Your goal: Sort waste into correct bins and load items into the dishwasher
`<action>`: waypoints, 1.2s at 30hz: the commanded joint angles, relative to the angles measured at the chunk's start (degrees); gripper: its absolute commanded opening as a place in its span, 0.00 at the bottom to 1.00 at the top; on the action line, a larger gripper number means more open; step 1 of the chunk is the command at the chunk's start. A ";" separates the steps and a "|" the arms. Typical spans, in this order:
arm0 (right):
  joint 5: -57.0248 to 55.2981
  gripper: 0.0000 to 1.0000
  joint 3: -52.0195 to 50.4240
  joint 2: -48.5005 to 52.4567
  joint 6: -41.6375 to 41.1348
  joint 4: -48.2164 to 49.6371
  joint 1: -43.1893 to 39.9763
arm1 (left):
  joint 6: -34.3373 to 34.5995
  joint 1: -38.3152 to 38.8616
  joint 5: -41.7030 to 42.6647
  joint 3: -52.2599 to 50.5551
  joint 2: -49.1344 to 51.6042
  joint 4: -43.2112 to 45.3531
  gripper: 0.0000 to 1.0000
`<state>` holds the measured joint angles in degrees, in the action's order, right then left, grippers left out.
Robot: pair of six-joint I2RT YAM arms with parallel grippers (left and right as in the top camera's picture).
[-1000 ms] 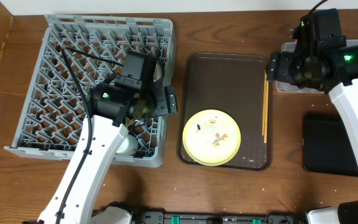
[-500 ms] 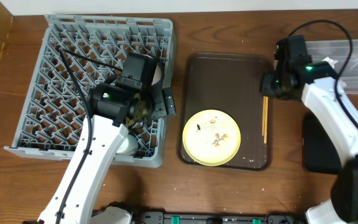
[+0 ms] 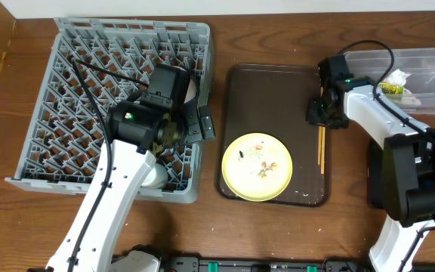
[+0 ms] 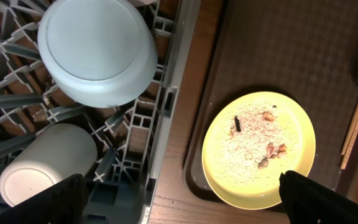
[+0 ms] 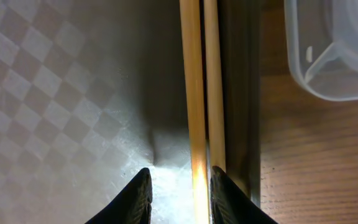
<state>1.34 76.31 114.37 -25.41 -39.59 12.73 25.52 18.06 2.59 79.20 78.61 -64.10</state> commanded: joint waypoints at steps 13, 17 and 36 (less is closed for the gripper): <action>-1.51 0.25 -0.35 4.92 0.37 0.98 2.71 | 0.09 0.02 -0.70 0.04 0.00 -0.15 1.00; -1.51 0.01 -0.35 6.93 -1.84 0.87 3.43 | 0.09 0.02 -0.70 0.04 0.00 -0.15 1.00; 23.52 0.01 13.79 -3.69 -22.75 25.68 13.46 | 0.09 0.02 -0.70 0.04 0.00 -0.15 1.00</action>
<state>22.92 90.15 109.75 -39.70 -18.24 21.17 25.54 18.06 2.59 79.20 78.61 -64.12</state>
